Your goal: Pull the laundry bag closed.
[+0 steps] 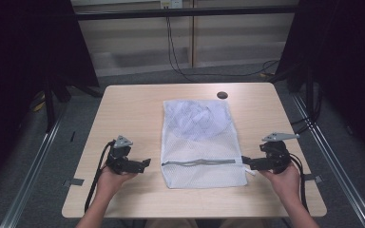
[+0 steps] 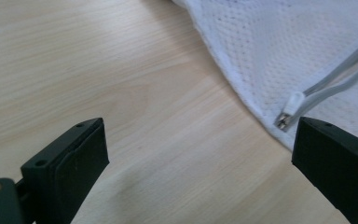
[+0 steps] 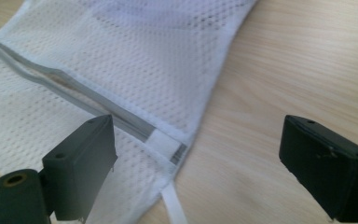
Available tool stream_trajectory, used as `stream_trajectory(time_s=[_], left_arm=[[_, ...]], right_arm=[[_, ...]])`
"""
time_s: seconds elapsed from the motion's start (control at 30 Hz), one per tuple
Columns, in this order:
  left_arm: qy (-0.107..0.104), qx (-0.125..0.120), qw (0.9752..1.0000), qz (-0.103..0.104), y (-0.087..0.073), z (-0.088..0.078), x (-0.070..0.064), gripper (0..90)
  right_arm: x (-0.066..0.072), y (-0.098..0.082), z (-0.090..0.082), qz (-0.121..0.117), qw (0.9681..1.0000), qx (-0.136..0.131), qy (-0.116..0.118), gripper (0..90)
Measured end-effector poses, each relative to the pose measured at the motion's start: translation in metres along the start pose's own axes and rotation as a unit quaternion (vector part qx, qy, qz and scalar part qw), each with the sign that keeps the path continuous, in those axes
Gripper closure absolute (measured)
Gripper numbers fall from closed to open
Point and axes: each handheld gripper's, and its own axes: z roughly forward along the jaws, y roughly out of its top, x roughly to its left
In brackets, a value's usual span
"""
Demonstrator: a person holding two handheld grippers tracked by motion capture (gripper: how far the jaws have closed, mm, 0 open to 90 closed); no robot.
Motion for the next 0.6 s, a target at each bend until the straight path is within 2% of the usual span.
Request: stream_trajectory(time_s=[0.07,0.13,0.2,0.27,0.6], left_arm=[[-0.008,0.003,0.9999,0.008,0.001,0.000,0.000,3.9],[-0.013,0.004,0.9999,0.004,0.002,0.000,-0.001,3.9],[-0.017,0.007,0.9997,0.013,0.004,0.000,-0.002,4.4],[-0.028,0.001,0.9995,0.011,0.004,0.000,-0.002,5.2],[-0.036,0.000,0.9993,0.001,0.006,-0.002,-0.001,5.2]], right_arm=[[0.004,0.001,0.000,-0.004,1.0000,0.002,-0.001,10.7],[0.006,0.001,0.001,-0.004,1.0000,0.001,0.003,10.6],[0.011,0.002,0.002,-0.005,0.9999,0.003,0.013,10.7],[0.015,0.002,0.003,-0.006,0.9998,0.006,0.019,11.1],[0.028,0.011,0.007,0.002,0.9988,0.002,0.049,10.0]])
